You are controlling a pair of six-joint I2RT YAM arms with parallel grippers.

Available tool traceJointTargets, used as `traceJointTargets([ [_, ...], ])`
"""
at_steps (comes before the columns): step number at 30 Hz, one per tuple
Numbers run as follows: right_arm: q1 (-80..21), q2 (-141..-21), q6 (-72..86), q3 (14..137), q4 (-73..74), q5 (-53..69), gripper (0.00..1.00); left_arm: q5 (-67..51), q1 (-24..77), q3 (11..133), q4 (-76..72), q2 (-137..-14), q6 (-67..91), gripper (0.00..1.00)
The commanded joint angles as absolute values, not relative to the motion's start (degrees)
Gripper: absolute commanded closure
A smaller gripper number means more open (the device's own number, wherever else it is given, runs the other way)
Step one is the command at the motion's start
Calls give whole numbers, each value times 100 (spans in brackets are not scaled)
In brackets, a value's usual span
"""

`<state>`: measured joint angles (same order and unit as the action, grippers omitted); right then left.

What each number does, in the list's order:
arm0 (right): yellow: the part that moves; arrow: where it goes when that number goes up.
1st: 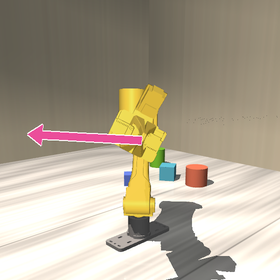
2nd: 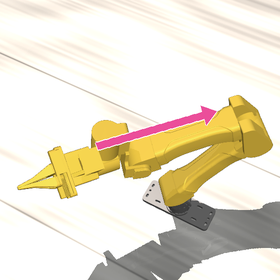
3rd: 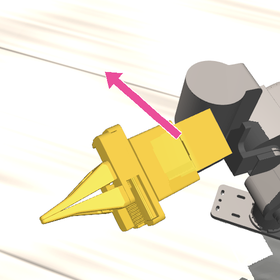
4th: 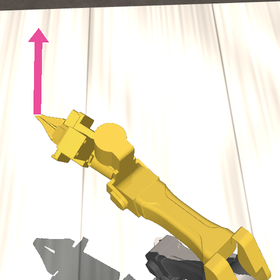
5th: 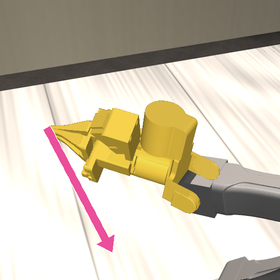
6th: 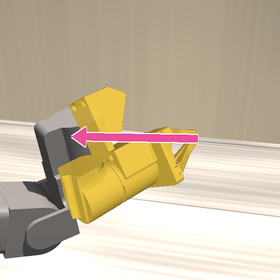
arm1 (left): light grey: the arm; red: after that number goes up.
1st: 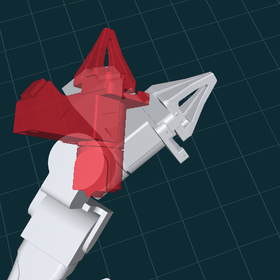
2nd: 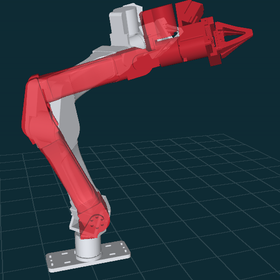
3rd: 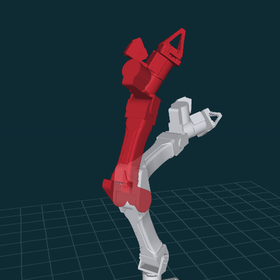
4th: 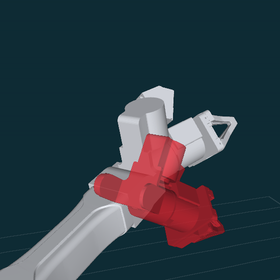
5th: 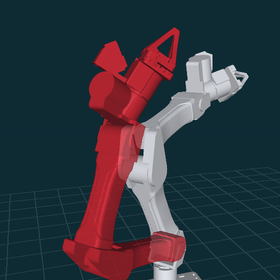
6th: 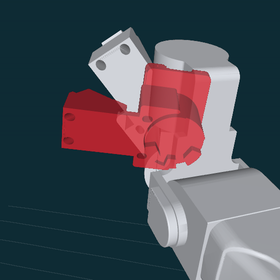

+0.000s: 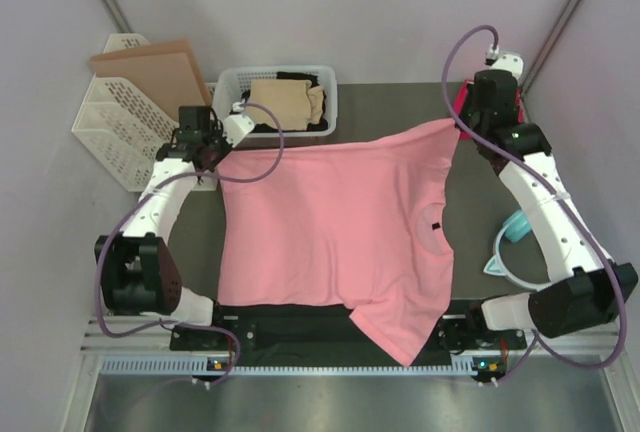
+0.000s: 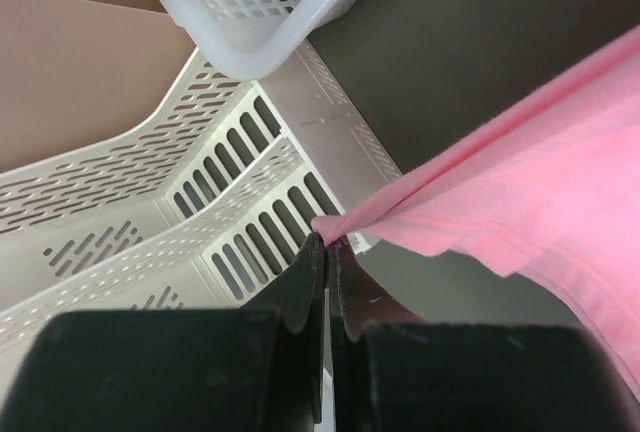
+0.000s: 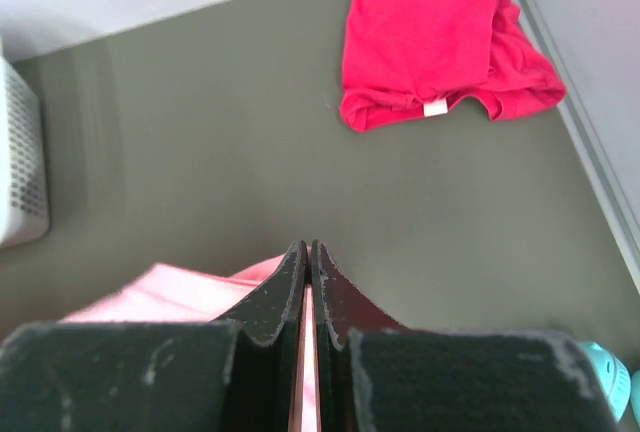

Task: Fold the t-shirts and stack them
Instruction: Fold the flattened tshirt in 1/3 of the way

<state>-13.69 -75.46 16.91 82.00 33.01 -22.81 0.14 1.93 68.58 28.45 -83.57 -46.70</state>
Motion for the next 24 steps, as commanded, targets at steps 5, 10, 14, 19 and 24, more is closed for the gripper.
traceJointTargets([
  [5,-1187,-8146,1784,8683,2927,-2355,100,501,193,7391,2171,-8709,-4957,100],
  [10,-1143,-8701,1784,9298,3190,-2312,100,677,202,8094,2547,-9193,-4756,100],
  [14,-1143,-8544,1819,9203,3217,-2224,100,563,290,8096,2786,-9106,-4658,100],
  [19,-1143,-8288,1758,8930,3199,-2276,100,615,527,7112,2584,-8473,-4860,100],
  [24,-1143,-8568,1732,9078,3278,-2364,100,808,562,6592,2470,-8227,-5071,100],
])
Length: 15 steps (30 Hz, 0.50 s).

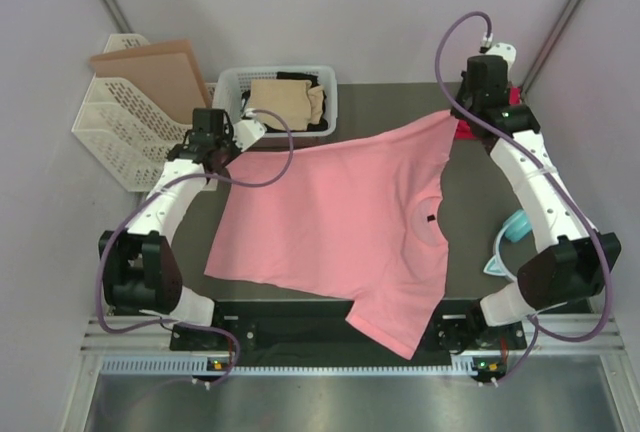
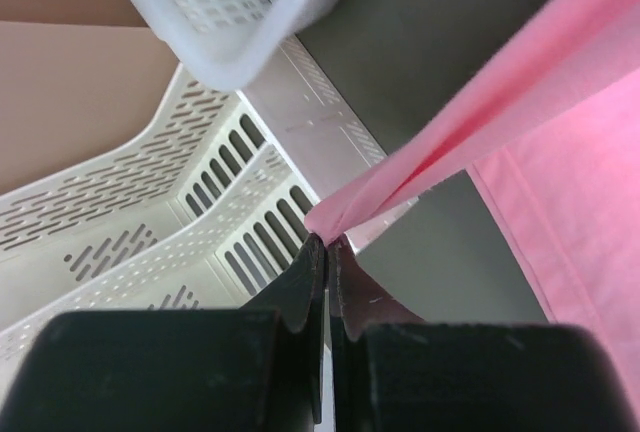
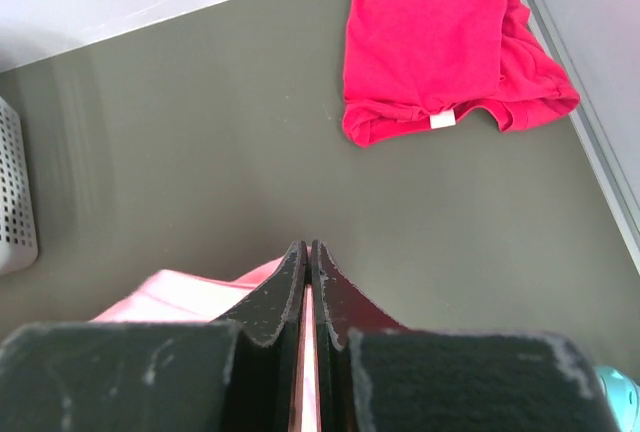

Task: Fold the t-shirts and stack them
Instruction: Fold the flattened tshirt in 1/3 of the way

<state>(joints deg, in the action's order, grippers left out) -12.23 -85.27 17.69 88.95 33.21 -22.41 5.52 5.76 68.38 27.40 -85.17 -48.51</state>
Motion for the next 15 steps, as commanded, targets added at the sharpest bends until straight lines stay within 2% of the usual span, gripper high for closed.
traceJointTargets([
  [1,-1143,-8656,1749,9157,3348,-2382,100,930,562,6574,2461,-8227,-5097,100],
  [7,-1160,-8868,1863,9247,3595,-2382,100,967,562,6724,2522,-8227,-5142,100],
  [15,-1292,-8139,2004,8579,3876,-2698,100,949,571,6566,2575,-8183,-5212,100],
])
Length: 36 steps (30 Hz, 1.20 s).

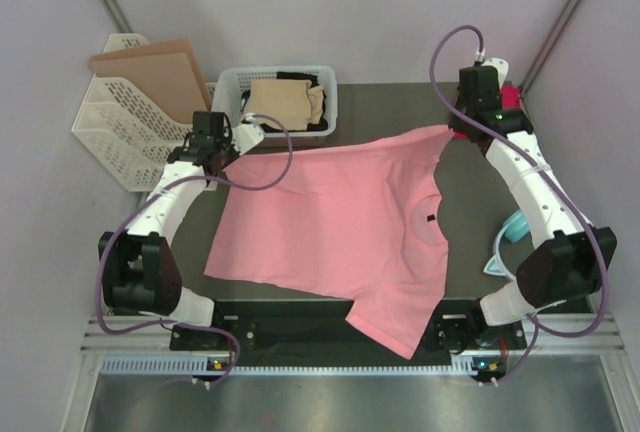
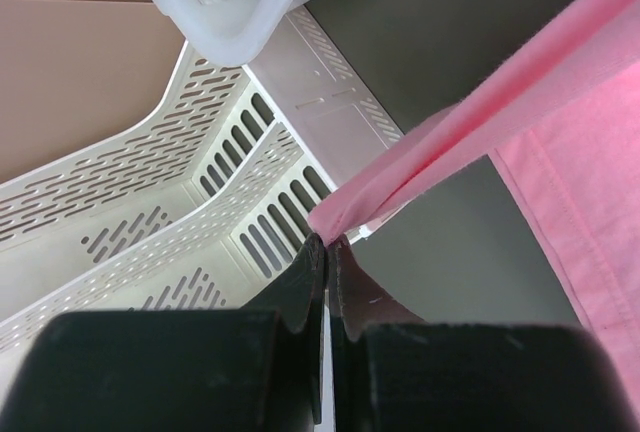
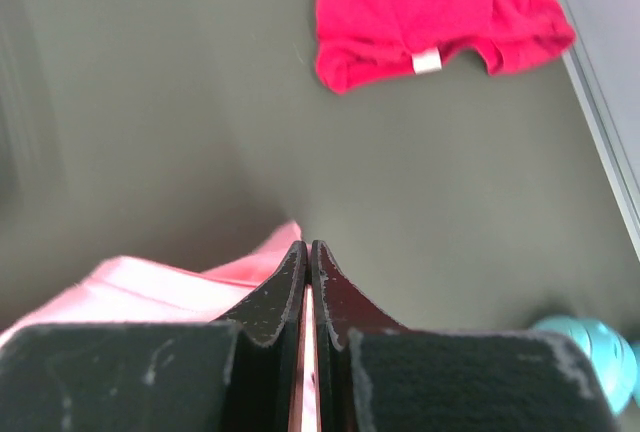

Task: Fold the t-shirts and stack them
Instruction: Fold the flattened tshirt in 1/3 of the way

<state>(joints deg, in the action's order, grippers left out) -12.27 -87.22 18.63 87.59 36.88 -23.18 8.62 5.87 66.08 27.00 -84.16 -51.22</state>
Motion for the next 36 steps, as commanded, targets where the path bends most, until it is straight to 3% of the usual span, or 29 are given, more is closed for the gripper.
traceJointTargets([
  [1,-1327,-8078,2021,8456,3928,-2733,100,941,571,6539,2584,-8174,-5212,100],
  [21,-2934,-6900,3462,5802,4868,-3050,100,387,668,4589,3515,-6812,-4975,100],
  [31,-3910,-6768,4674,5291,5729,-2980,100,263,721,3797,3717,-6653,-4764,100],
  [36,-4411,-6513,5053,4932,5897,-2313,100,378,721,3674,3849,-6566,-4799,100],
])
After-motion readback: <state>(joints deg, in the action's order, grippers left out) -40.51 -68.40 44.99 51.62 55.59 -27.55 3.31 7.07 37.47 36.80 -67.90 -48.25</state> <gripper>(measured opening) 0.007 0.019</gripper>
